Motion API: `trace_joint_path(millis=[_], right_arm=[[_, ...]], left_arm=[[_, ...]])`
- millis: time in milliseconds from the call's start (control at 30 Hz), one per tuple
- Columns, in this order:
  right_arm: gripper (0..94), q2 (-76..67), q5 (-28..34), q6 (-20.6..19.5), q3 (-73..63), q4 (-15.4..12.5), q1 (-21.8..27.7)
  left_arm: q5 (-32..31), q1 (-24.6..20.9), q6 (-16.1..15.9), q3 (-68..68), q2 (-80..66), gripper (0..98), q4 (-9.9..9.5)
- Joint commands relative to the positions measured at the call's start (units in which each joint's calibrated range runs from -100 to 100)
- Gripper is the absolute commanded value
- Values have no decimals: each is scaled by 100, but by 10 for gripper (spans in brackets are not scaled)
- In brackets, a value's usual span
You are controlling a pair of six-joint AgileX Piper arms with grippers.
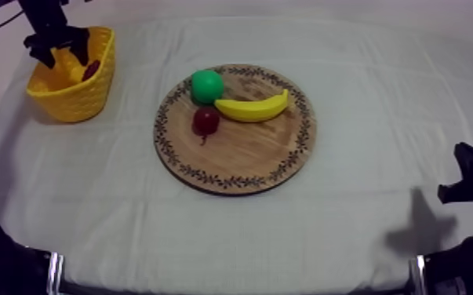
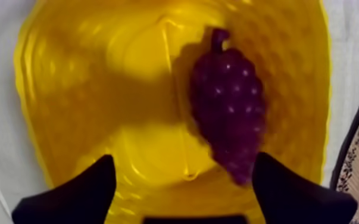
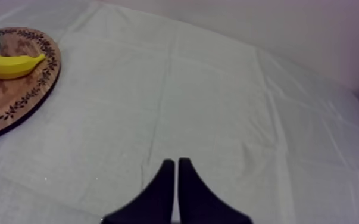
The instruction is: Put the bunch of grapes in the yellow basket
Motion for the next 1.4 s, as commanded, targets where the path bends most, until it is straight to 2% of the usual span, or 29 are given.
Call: trace_joint_path(millis=[0, 200, 567, 700, 800, 967, 1200, 1367], right_arm=[[3, 0, 0, 0, -4, -2, 2], [3, 0, 0, 0, -4, -2, 2], [3, 0, 0, 0, -4, -2, 2], [3, 0, 0, 0, -4, -2, 2], [3, 0, 0, 0, -4, -2, 2], [3, 0, 0, 0, -4, -2, 2], [3, 0, 0, 0, -4, -2, 2], [3, 0, 0, 0, -4, -2, 2]], left_arm=[[7, 3, 20, -2, -12, 901, -18], [13, -3, 84, 15, -150, 884, -26], [-141, 43, 195, 532, -1050, 691, -17], [-462, 73, 233, 1067, -1638, 597, 11], [-822, 81, 201, 1560, -2145, 521, 106], [-1155, 63, 126, 2313, -2974, 448, 202], [-1605, 32, 1, 3279, -4099, 340, 222], [-2268, 31, -103, 4150, -5037, 247, 214]])
